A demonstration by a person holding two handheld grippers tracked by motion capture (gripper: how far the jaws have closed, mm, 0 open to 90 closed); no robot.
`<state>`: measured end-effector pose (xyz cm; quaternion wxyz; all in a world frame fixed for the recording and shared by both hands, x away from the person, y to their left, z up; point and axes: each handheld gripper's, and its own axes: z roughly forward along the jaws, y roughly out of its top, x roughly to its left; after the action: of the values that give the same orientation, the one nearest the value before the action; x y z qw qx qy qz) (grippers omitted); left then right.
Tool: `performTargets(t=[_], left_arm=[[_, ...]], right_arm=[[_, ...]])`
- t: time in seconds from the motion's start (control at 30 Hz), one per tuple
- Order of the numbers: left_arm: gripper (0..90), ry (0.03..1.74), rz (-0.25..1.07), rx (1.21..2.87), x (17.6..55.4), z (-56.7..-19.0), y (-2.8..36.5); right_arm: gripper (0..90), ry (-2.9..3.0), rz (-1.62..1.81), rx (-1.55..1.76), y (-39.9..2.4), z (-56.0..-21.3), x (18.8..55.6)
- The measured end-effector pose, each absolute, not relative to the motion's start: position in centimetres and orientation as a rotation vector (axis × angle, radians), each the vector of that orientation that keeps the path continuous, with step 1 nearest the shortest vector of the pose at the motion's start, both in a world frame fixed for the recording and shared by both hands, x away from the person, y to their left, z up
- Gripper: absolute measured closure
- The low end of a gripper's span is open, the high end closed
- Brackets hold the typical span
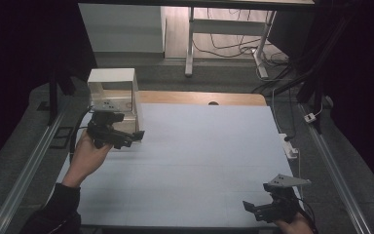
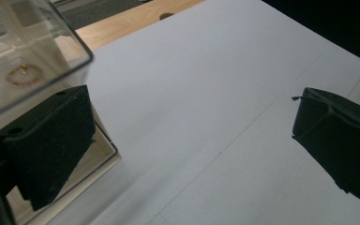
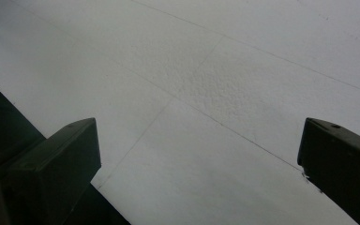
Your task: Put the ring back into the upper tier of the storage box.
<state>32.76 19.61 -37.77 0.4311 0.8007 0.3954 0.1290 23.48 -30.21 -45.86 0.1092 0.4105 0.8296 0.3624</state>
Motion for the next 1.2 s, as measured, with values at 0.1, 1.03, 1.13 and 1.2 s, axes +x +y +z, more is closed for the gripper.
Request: performTargets(t=[0.1, 1.03, 1.13, 1.2], left_arm=[[0.0, 0.960, 0.311, 1.998, 32.5, -38.6, 19.3], [0.0, 0.962, 0.228, 1.973, 30.1, -42.8, 19.1], [0.0, 0.962, 0.229, 1.972, 29.7, -43.1, 19.2], [0.0, 0.963, 0.228, 1.968, 29.4, -43.2, 19.3]], right_arm=[[0.0, 2.440, 1.064, 1.204, -30.2, -45.9, 23.5], [0.0, 2.434, 1.067, 1.179, -30.2, -45.8, 23.3], [0.0, 2.434, 1.068, 1.178, -30.2, -45.8, 23.3], [0.0, 2.433, 1.069, 1.179, -30.1, -45.8, 23.3]])
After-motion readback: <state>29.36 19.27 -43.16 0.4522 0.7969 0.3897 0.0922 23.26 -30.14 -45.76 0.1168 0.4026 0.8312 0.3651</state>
